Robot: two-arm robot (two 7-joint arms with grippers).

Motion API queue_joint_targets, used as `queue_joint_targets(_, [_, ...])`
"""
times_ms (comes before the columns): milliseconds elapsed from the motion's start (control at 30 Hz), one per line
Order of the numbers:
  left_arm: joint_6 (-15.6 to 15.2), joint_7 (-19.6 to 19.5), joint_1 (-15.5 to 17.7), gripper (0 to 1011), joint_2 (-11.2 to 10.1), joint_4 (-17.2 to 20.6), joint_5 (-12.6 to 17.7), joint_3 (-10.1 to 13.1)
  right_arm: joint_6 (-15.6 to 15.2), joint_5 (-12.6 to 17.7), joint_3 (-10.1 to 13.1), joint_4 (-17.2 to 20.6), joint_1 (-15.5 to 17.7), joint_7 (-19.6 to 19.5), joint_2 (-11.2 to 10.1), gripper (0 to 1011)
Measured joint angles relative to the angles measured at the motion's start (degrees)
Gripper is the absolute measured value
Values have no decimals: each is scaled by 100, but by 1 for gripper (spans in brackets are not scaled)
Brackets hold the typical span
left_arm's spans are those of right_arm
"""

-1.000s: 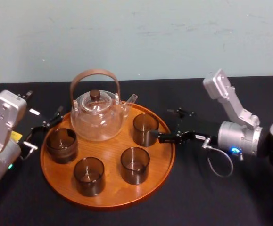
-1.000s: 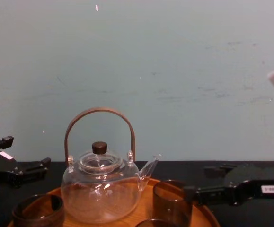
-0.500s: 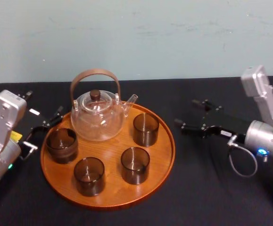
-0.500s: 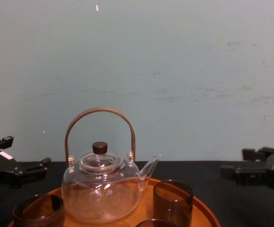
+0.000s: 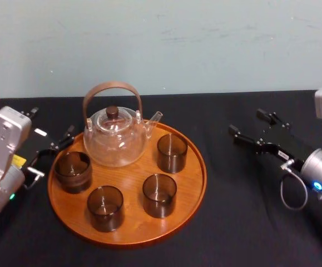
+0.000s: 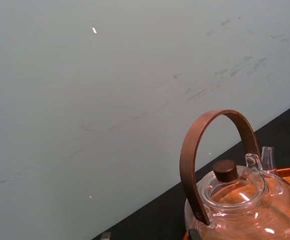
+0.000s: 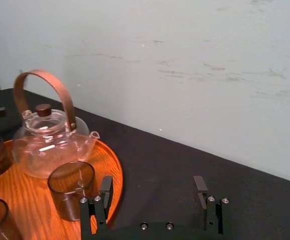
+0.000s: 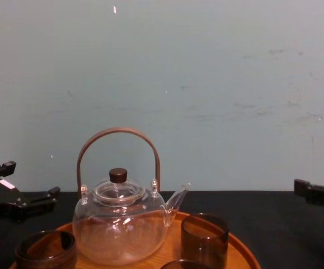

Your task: Pick up the glass from the table and place it on the tray.

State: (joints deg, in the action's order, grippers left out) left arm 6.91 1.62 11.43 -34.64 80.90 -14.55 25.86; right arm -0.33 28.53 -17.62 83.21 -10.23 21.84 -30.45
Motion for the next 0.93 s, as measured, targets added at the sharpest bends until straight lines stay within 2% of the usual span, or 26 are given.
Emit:
queue_joint_targets(133, [0, 0, 0, 1001, 0, 0, 0, 0, 67, -86, 92, 23, 174, -164, 91, 1003])
queue_joint_targets(433, [0, 0, 0, 1001, 0, 0, 0, 0, 68, -209, 207, -4, 346, -313, 239, 1002])
queue_joint_targets(933, [0, 0, 0, 1002, 0, 0, -1, 0, 63, -196, 197, -5, 333, -301, 221, 1002])
